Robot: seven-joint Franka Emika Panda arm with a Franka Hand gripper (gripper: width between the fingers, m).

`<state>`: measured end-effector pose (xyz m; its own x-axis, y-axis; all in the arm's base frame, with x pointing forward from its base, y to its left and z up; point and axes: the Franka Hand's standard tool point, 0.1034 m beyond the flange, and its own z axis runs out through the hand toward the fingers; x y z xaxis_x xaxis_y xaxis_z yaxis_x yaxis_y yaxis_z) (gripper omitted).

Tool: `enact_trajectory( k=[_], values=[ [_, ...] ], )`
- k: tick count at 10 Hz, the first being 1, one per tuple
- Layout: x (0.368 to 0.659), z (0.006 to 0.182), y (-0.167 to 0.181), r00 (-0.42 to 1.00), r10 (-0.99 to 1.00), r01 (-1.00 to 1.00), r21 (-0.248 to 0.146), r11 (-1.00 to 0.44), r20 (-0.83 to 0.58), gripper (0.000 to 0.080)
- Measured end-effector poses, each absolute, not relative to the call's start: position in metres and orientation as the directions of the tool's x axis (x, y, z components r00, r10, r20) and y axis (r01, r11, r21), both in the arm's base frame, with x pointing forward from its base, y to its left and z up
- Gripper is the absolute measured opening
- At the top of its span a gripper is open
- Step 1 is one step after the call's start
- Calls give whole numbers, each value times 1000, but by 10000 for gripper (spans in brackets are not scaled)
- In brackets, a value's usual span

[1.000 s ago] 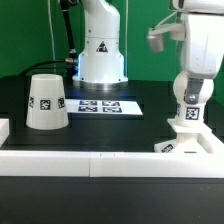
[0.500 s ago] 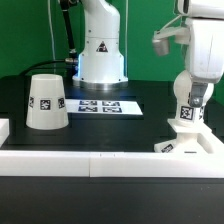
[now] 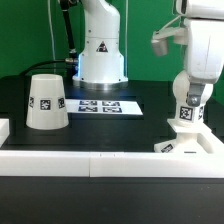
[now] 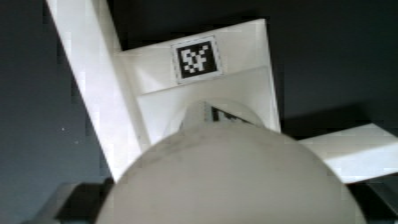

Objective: Assemble lamp

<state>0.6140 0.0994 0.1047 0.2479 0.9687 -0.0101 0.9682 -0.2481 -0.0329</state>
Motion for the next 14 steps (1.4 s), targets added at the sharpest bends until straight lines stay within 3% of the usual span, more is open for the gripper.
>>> enact_trajectory(
  k=[1, 4, 10, 14],
  values=[
    [614, 105, 95, 258, 966, 966, -32, -258, -8, 574],
    [612, 104, 92, 474, 880, 880, -10, -474, 8, 576],
    [613, 105, 92, 781, 624, 624, -16, -781, 13, 576],
    [613, 104, 93, 957, 287, 288, -14, -958, 52, 576]
  ],
)
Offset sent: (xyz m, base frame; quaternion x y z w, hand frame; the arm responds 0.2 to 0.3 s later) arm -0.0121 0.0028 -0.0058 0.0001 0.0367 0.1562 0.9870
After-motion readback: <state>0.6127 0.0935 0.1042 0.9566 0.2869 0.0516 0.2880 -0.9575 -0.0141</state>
